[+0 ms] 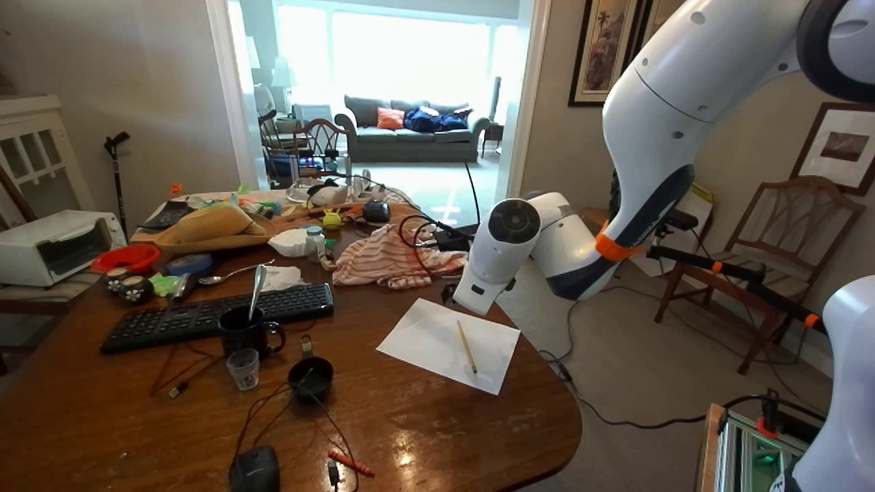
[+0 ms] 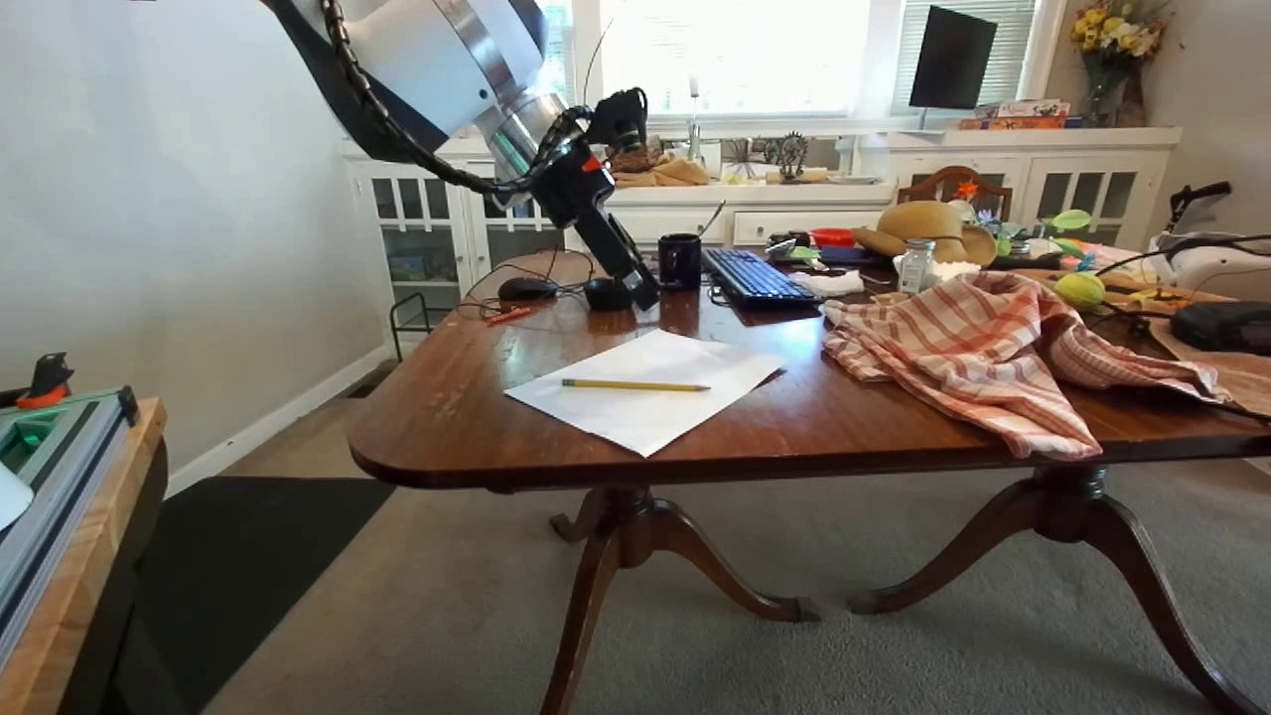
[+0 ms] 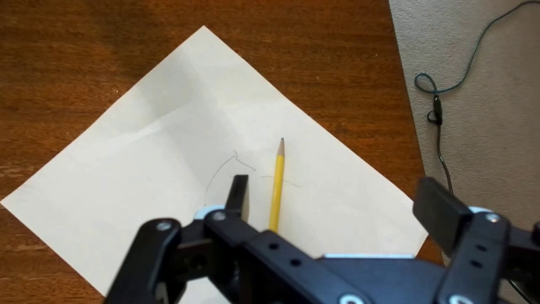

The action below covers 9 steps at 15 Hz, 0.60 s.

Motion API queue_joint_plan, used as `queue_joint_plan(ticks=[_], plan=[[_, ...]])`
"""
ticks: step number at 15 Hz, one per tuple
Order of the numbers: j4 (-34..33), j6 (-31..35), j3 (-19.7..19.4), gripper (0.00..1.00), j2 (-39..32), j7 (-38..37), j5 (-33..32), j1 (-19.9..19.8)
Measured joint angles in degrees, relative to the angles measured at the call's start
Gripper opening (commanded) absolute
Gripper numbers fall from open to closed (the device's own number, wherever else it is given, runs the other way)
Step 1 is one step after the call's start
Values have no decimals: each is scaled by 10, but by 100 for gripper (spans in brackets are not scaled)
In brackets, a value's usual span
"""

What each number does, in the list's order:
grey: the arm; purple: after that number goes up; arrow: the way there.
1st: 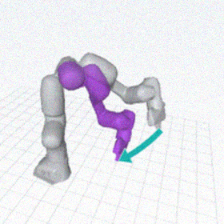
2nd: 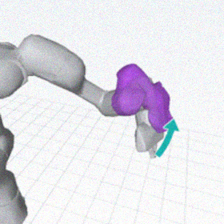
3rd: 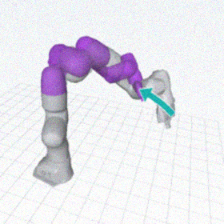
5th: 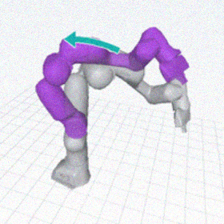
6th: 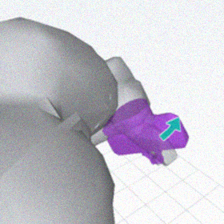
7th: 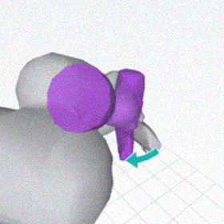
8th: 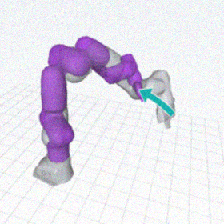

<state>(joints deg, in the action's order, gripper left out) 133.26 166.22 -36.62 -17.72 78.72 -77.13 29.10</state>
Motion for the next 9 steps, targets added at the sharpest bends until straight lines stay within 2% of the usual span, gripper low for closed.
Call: queue_joint_plan(ticks=[9], plan=[[2,0,3,100,-47,-167,-109,17]])
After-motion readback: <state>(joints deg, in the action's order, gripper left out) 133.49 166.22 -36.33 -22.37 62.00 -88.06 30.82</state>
